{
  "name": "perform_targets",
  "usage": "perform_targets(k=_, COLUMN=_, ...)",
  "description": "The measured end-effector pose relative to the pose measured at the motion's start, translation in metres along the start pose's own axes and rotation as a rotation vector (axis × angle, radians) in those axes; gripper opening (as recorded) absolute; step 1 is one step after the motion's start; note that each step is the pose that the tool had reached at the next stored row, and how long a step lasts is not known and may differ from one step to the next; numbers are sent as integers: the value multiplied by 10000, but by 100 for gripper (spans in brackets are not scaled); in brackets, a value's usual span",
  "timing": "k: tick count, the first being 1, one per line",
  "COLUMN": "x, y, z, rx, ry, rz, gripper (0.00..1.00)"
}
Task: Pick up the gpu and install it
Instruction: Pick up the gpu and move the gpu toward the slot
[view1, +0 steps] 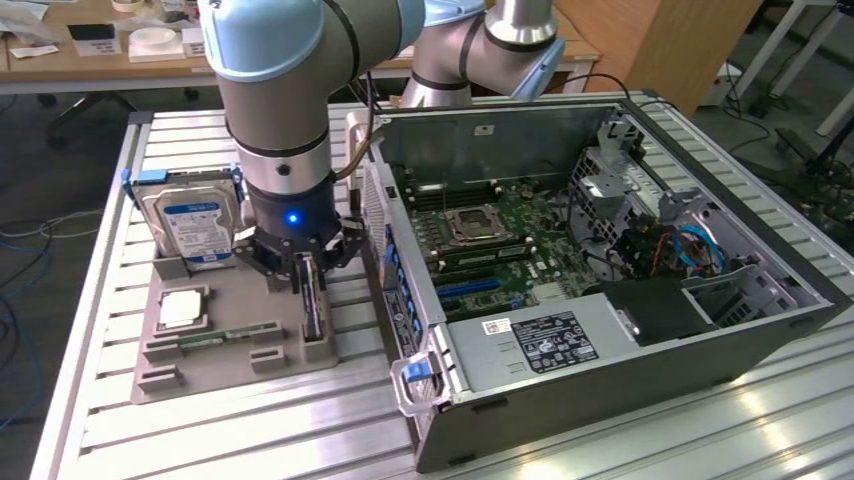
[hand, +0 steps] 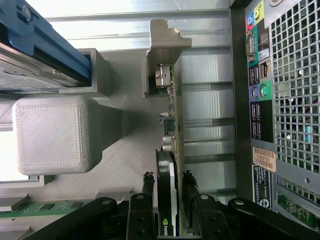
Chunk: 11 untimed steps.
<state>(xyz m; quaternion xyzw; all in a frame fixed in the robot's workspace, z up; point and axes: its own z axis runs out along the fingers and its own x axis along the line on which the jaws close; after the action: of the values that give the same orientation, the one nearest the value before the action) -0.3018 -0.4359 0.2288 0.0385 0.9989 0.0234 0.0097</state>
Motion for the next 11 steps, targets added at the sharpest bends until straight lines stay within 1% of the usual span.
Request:
perform_targets(k=8, x=0, y=0, z=0, rx=0, ry=0, rz=0, gripper=36)
perform_targets(k=9, x=0, y=0, z=0, rx=-1, ry=1, rz=0, gripper=35)
perform_targets(k=10, x=0, y=0, z=0, rx=1, ry=1, rz=-1, gripper=29)
perform_targets(k=11, x=0, y=0, z=0, rx=1, ry=0, rz=0, gripper=29)
